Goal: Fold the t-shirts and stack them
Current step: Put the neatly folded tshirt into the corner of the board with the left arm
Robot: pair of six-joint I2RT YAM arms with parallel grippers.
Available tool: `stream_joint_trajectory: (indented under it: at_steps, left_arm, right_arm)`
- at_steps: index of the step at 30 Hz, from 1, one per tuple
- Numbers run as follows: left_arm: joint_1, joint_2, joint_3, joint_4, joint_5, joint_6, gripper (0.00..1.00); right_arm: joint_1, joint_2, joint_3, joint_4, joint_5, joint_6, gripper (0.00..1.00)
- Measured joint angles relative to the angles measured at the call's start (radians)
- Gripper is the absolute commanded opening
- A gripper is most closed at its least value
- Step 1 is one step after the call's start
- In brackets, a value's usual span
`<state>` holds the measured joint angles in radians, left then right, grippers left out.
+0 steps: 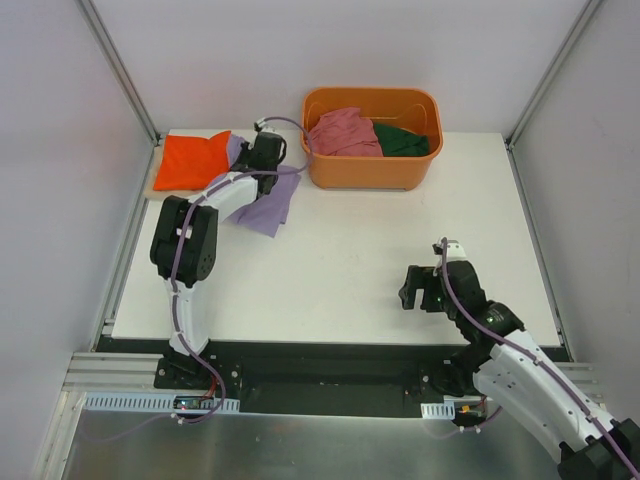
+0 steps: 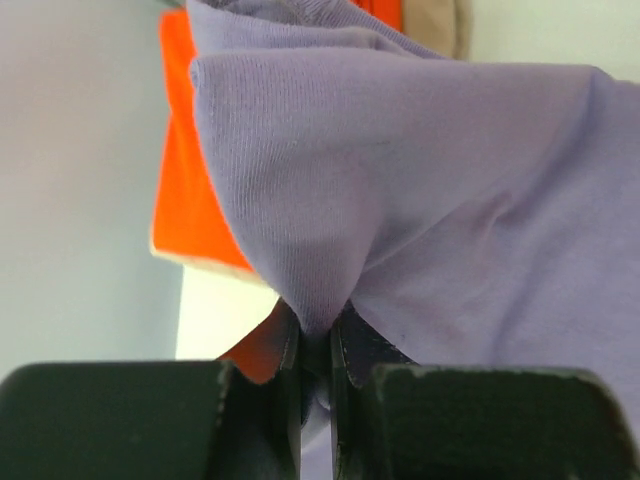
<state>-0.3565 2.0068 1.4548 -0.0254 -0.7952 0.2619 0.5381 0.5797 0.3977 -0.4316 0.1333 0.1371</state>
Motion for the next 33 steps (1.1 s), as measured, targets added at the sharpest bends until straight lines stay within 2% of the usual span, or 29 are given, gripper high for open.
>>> stream_joint_trajectory:
  at_steps: [7, 15, 26, 33]
  left_arm:
    - [0.051, 0.072, 0.193, 0.087, 0.002, 0.2, 0.0]
    - [0.09, 0.103, 0.297, 0.136, 0.006, 0.359, 0.0]
    - [0.132, 0.089, 0.319, 0.142, 0.039, 0.385, 0.0]
    - [0.131, 0.016, 0.319, 0.109, 0.069, 0.366, 0.0]
  right_arm:
    - [0.0, 0.026, 0.0, 0.0, 0.003, 0.0, 0.96]
    - [0.0, 0.06, 0.001, 0.0, 0.021, -0.003, 0.96]
    - [-0.003, 0.085, 0.007, 0.0, 0.034, -0.01, 0.96]
    - [-0.005, 0.085, 0.007, 0.0, 0.036, -0.011, 0.96]
